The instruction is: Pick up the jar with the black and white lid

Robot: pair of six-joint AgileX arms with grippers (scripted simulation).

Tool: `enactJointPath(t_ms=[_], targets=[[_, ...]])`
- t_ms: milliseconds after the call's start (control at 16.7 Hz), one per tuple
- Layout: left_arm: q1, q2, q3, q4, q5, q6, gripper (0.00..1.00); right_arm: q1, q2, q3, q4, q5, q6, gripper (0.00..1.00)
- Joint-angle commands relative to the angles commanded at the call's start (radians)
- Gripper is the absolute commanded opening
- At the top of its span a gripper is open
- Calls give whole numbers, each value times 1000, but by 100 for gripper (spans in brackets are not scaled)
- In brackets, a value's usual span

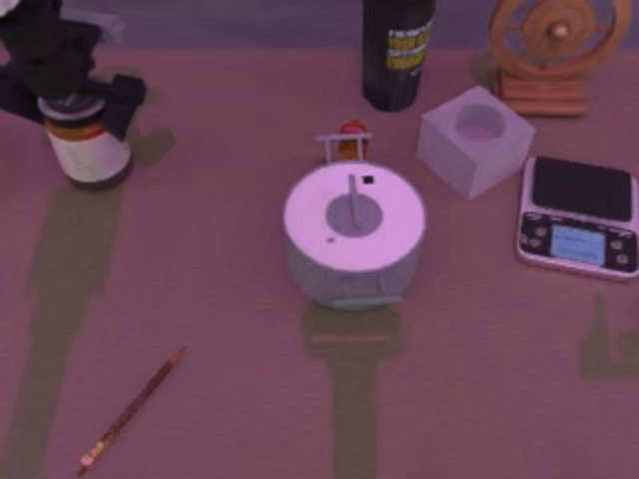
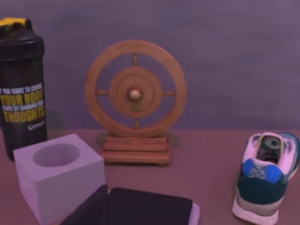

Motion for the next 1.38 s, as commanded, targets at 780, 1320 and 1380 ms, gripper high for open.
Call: enactJointPath(t_ms=[780,1320,1380], targets=[[11,-306,-286,-11,-8,0,0,0,0,0,0,0,0,100],[21,-525,-497,-26,-7,-1,0,0,0,0,0,0,0,100],[15,-522,-494,-25,-7,0,0,0,0,0,0,0,0,100]])
